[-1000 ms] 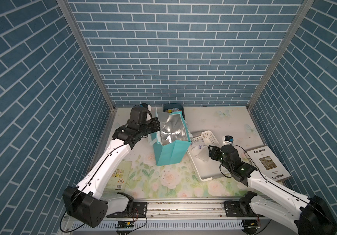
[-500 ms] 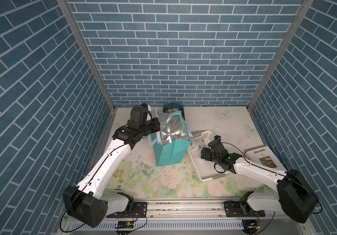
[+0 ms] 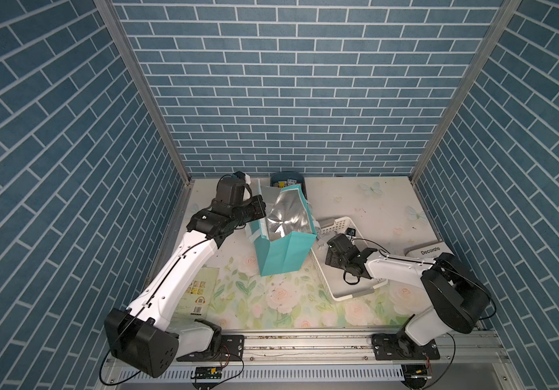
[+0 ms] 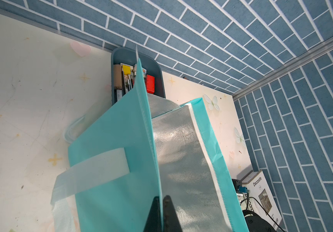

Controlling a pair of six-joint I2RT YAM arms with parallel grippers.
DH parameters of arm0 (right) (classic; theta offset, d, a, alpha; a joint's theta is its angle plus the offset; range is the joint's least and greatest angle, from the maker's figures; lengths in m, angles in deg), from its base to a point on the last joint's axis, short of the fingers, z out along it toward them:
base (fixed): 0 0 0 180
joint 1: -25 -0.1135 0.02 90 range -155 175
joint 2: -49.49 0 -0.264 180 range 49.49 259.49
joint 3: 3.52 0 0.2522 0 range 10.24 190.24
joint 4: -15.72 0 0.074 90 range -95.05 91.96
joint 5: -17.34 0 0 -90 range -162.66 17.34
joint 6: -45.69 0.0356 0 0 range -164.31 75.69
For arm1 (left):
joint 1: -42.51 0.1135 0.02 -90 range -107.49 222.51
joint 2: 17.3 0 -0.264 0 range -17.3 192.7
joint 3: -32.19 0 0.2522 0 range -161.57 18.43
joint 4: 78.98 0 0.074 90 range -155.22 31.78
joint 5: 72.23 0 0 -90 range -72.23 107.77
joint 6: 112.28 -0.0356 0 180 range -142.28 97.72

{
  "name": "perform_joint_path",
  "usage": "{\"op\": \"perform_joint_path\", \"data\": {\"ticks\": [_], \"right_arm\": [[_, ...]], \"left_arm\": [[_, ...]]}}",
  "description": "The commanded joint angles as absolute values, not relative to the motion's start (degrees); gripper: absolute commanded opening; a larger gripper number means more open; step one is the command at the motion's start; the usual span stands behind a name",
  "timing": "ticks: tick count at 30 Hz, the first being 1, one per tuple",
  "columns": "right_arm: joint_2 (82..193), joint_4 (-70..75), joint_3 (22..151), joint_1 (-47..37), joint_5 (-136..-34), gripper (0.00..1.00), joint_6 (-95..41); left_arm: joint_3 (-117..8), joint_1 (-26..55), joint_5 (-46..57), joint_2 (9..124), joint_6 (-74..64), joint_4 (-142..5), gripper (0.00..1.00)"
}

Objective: Place the ice pack in the delivery bag
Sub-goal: Pick up the ice pack from the bin, then place the ice pack in the delivery bag.

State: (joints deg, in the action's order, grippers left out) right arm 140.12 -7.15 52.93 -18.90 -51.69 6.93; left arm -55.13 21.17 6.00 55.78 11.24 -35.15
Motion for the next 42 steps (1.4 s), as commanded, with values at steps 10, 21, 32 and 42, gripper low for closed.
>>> {"op": "perform_joint_path", "data": {"ticks": [10, 21, 32, 42], "right_arm": [[143.12, -10.46, 53.27, -19.56, -46.09, 0.51, 6.94], [116.61, -7.73, 53.38, -19.56, -48.46, 0.0, -8.13], [126.4, -5.89, 85.02, -21.41, -70.84, 0.0, -27.4], [154.06, -27.15, 114.34, -24.48, -72.48, 0.0, -35.76]], "left_arm": [[-54.77, 21.43, 5.77, 56.05, 10.5, -37.8, 0.0], [-55.2, 21.42, 4.89, 54.88, 9.68, -37.63, 0.0], [-54.97, 21.55, 4.86, 54.23, 8.31, -37.3, 0.0], [-54.1, 21.68, 2.78, 53.34, 7.43, -39.06, 0.0]]}}
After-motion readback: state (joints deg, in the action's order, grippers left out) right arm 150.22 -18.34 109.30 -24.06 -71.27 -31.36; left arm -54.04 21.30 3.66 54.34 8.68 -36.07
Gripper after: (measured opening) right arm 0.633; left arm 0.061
